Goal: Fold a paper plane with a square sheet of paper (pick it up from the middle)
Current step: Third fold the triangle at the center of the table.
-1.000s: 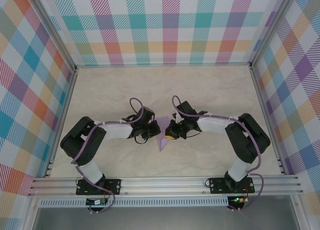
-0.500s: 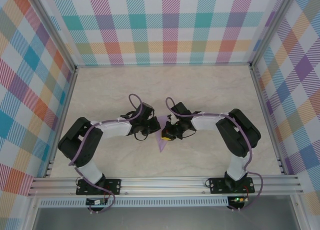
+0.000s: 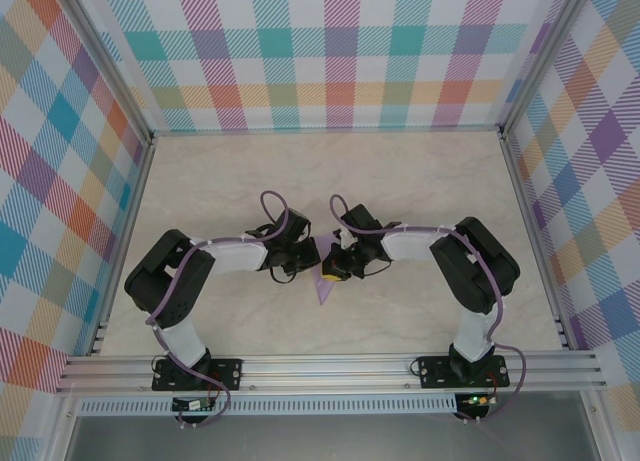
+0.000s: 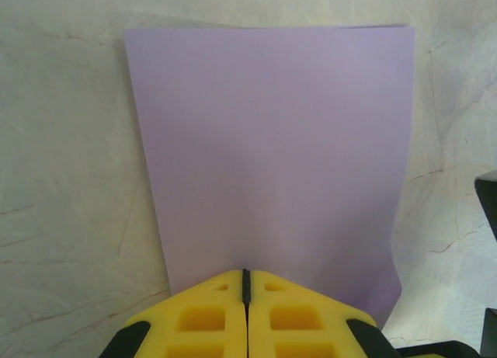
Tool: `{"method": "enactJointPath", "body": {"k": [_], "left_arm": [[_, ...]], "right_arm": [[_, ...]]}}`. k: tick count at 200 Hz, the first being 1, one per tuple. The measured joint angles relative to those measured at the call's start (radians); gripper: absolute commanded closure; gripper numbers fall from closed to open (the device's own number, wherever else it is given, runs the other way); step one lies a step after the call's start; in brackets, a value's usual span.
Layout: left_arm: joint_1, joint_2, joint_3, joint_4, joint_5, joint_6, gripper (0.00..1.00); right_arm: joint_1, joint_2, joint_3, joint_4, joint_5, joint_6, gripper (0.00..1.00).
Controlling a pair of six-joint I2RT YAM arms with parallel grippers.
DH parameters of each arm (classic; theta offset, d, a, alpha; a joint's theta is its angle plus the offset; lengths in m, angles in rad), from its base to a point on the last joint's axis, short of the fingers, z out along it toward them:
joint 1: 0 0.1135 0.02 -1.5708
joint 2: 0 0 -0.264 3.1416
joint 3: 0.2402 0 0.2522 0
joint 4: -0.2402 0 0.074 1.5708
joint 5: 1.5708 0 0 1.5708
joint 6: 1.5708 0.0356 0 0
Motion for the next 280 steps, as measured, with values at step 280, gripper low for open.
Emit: {"method": "enactJointPath", "body": {"k": [280], "left_arm": [[0.0,0.001,0.0,0.0,0.001,0.0,0.95]], "right_arm": [[0.0,0.046,0.013,0.021,-0.014,-0.022,0.93]]}}
